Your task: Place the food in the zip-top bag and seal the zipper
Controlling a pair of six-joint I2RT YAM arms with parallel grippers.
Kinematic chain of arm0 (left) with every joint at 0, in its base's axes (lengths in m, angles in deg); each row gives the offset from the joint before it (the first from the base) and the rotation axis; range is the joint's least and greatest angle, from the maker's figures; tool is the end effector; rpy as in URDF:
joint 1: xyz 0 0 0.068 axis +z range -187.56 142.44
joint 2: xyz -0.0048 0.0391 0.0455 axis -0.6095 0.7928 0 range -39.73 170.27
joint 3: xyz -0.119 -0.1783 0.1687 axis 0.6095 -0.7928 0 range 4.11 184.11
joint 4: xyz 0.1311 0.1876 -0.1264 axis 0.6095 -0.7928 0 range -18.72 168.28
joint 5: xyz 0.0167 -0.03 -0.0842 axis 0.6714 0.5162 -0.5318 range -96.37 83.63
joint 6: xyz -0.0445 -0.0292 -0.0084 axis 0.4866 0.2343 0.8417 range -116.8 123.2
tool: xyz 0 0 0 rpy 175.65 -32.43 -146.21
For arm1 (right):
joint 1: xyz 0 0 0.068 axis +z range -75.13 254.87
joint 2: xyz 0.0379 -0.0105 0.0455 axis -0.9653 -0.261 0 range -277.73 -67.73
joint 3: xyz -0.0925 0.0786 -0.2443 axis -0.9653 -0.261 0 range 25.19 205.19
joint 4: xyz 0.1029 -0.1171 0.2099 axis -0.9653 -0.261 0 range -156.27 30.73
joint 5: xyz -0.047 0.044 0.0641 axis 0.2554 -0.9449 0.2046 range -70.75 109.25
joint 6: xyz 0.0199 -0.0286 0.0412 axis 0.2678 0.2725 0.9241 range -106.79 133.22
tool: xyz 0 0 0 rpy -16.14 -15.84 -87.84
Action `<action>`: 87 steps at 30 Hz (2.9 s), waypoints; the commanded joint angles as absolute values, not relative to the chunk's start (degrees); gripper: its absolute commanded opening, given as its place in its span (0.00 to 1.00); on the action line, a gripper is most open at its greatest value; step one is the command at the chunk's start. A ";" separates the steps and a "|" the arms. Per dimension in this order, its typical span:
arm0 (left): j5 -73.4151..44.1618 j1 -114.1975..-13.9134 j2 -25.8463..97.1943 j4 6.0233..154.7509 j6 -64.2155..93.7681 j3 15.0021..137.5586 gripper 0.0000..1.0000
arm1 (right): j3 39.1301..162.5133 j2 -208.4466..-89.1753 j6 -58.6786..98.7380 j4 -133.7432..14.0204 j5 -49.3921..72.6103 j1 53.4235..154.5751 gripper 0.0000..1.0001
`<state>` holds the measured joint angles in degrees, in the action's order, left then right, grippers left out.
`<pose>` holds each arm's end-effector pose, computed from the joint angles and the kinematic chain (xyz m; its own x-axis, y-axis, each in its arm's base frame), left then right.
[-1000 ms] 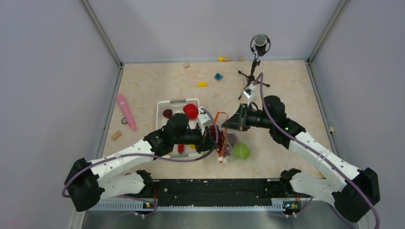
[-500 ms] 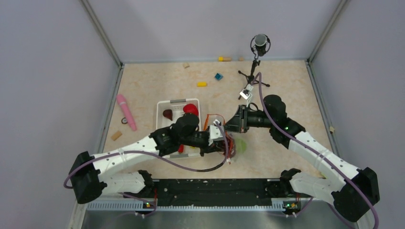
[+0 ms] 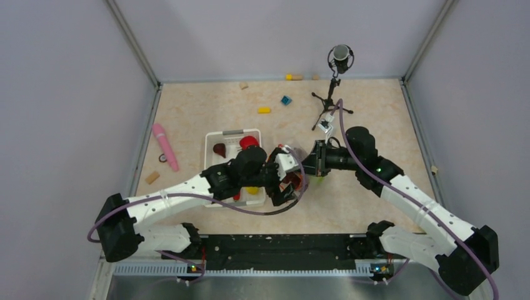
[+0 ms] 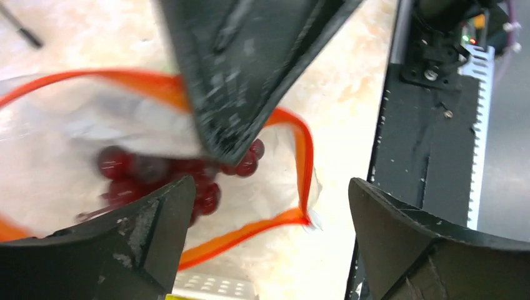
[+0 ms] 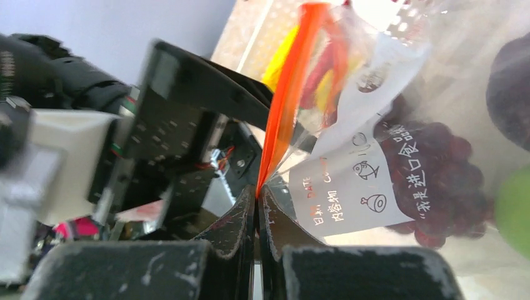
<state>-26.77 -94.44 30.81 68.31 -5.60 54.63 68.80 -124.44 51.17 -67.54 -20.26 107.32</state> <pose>0.1403 -0.2378 0.2813 -0.1246 0.4535 -0.8825 0.9806 0.1919 -0.0399 0.1750 0.1381 0.3001 -0.8046 0.0507 -0.5917 -0.5315 0.3829 0.7555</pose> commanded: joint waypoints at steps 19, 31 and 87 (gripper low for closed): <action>10.06 -94.25 20.10 74.38 33.78 45.71 0.97 | 76.69 -121.88 46.06 -79.27 -5.56 106.86 0.00; 16.18 -93.65 26.09 74.84 36.37 46.80 0.56 | 77.39 -121.06 45.90 -80.46 -6.22 106.87 0.00; -12.20 -87.57 24.40 75.53 33.25 64.58 0.00 | 92.94 -121.73 46.09 -103.08 -7.01 97.64 0.00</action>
<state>-5.15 -87.47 31.55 72.90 31.56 64.86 86.86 -124.57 45.77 -99.91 4.38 98.18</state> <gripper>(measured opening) 0.010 0.007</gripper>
